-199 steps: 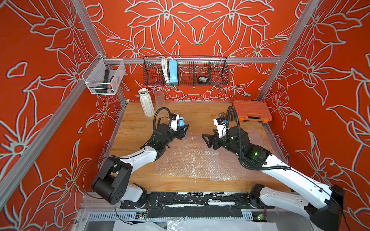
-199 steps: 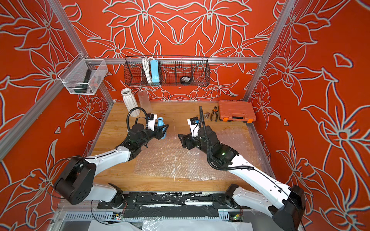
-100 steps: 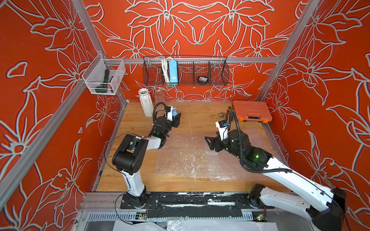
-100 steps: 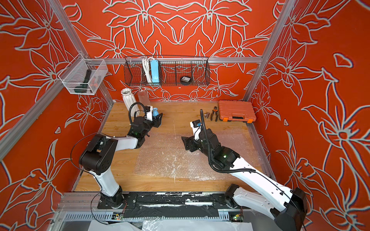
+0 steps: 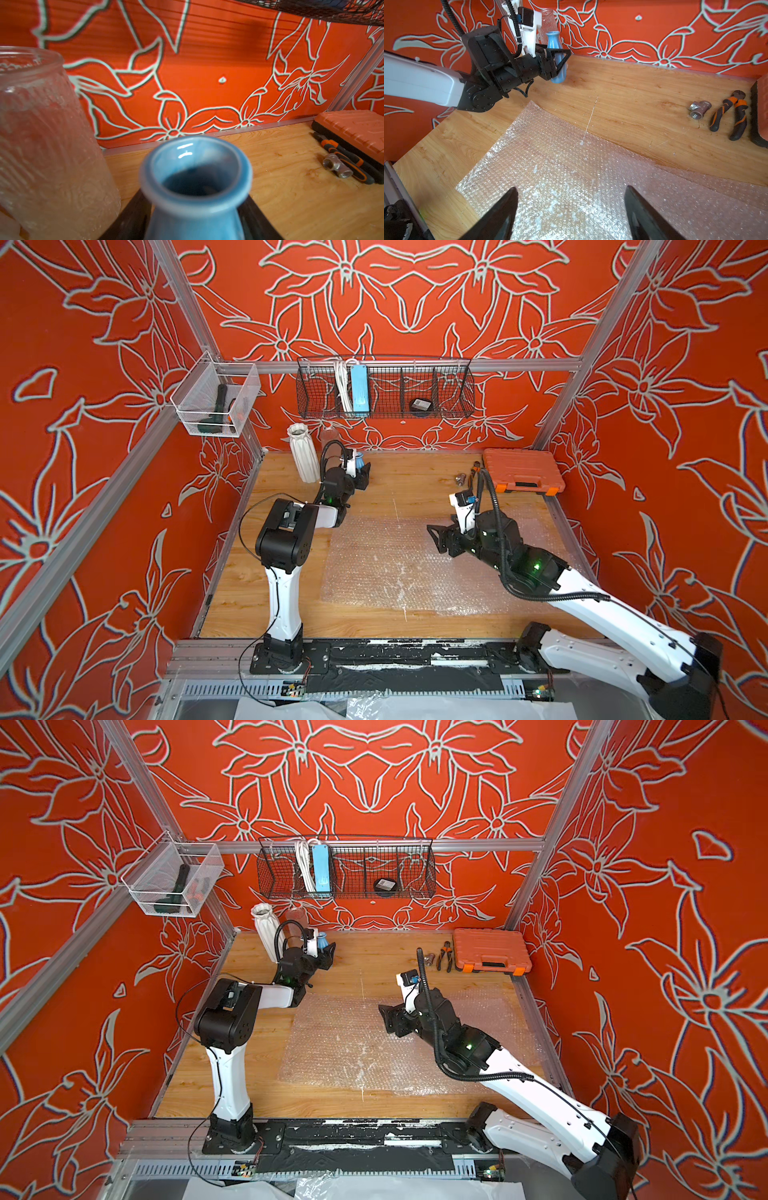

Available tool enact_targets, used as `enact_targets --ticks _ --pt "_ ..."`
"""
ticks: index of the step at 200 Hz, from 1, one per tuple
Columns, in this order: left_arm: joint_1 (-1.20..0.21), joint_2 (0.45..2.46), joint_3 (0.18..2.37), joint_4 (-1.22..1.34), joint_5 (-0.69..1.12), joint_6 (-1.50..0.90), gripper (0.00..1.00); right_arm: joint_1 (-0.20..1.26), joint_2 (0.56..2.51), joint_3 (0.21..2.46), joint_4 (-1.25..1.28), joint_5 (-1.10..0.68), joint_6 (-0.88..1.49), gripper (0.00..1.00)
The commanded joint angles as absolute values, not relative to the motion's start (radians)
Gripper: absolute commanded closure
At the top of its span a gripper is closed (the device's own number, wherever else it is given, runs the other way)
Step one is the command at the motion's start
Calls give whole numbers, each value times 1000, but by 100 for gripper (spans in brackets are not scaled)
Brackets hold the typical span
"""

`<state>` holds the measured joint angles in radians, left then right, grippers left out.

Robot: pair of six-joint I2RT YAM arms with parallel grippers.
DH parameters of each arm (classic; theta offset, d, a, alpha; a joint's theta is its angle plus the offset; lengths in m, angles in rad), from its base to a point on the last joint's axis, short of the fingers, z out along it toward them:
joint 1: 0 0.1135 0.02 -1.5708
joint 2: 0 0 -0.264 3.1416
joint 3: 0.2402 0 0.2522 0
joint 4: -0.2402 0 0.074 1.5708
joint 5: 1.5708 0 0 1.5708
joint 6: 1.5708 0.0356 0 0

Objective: Unwrap the vase from the bubble wrap
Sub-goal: Place the vase at the center of the board.

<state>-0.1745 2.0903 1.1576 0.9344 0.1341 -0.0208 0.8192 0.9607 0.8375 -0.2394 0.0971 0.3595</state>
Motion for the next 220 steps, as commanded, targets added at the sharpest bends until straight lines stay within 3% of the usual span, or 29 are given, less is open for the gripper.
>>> enact_targets --ticks 1,66,110,185,220 --pt "-152 2125 1221 937 183 18 63 822 959 863 -254 121 360 19" --pt "-126 2191 1278 982 276 48 62 823 974 865 -265 127 364 19" --pt "-100 2220 1396 822 305 170 62 821 964 865 -285 139 359 19" --pt "82 2308 1576 667 703 259 64 822 953 870 -309 164 345 19" --pt "116 2300 1581 573 752 380 63 819 981 884 -306 166 342 18"
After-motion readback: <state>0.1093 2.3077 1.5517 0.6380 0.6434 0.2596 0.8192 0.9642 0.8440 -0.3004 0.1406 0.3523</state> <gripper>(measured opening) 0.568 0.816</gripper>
